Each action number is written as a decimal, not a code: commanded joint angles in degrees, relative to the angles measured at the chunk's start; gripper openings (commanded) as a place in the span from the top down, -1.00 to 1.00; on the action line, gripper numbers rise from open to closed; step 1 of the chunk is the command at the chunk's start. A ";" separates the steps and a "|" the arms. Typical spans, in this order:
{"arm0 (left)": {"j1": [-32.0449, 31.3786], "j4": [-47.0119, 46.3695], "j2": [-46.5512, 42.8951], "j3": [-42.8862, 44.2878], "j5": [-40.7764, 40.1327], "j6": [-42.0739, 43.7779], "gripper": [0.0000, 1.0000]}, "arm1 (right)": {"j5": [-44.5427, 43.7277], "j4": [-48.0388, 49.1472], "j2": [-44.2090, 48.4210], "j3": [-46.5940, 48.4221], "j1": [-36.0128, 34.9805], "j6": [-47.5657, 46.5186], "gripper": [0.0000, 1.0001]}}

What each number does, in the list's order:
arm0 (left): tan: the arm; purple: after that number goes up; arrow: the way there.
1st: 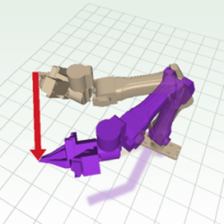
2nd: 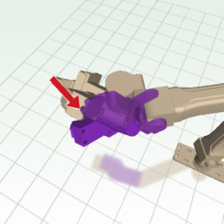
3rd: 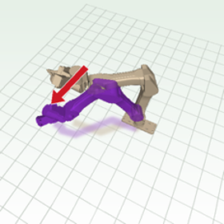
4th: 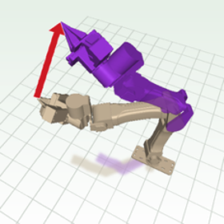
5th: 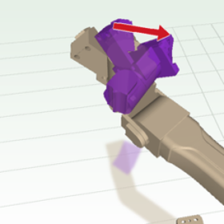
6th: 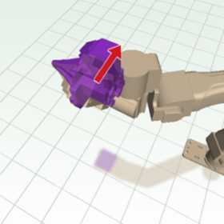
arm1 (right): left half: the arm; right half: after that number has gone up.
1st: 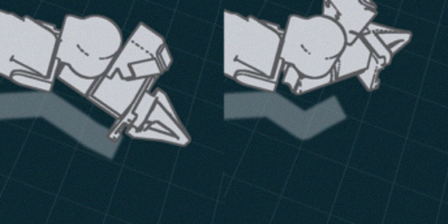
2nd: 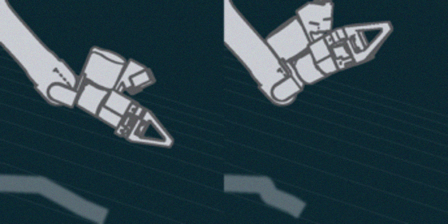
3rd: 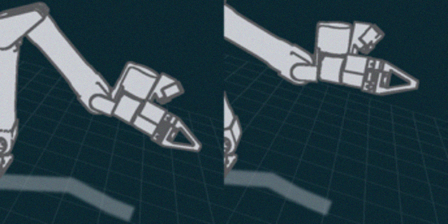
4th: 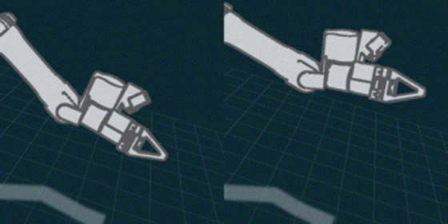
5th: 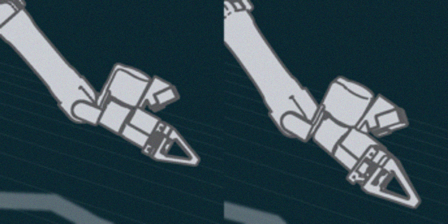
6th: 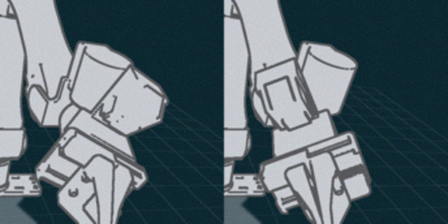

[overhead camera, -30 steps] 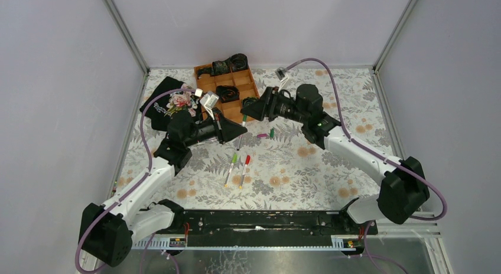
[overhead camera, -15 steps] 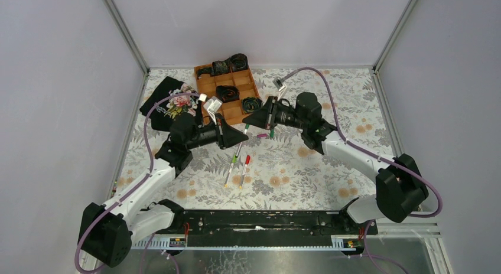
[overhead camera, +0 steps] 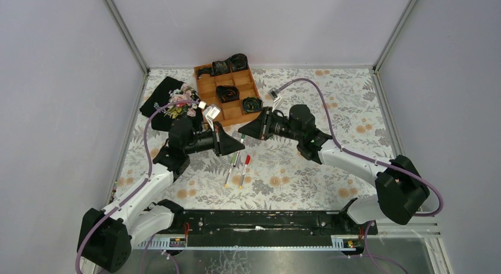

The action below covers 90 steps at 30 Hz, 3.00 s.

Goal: Insert the pens into the pen caps

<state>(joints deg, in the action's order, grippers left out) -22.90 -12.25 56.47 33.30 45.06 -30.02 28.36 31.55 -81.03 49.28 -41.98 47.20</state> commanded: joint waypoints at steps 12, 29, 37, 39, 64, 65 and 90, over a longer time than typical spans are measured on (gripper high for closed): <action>4.73 -19.58 -3.49 0.55 -6.13 -5.13 1.00 | 13.87 -7.21 -1.89 -8.47 -11.79 2.77 1.00; 8.22 -31.40 -2.49 -1.22 0.67 -13.97 1.00 | 24.52 -11.67 -0.26 -9.86 -14.45 -2.72 1.00; 4.05 -2.25 -5.12 1.50 -8.58 1.33 1.00 | -10.00 -28.97 12.52 -1.88 -14.41 -9.82 0.52; 0.36 4.46 -5.71 1.30 -14.40 3.53 1.00 | -17.77 -34.17 14.26 2.59 -14.36 -12.83 -0.01; -19.60 27.22 16.61 1.32 -43.55 -3.94 0.81 | -53.23 -45.75 19.56 -1.03 -13.52 -5.38 -0.46; -19.56 27.12 16.93 1.53 -43.65 -3.77 0.75 | -53.25 -45.83 19.65 -1.22 -13.51 -5.18 -0.46; 6.33 42.65 32.31 26.92 -51.66 22.53 0.42 | -53.66 -46.93 25.79 -4.79 -13.40 -5.93 -0.48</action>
<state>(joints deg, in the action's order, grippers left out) -17.74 28.60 86.61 56.66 -1.50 -13.47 -23.53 -17.32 -57.08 45.47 -55.75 41.15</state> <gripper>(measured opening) 0.302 0.736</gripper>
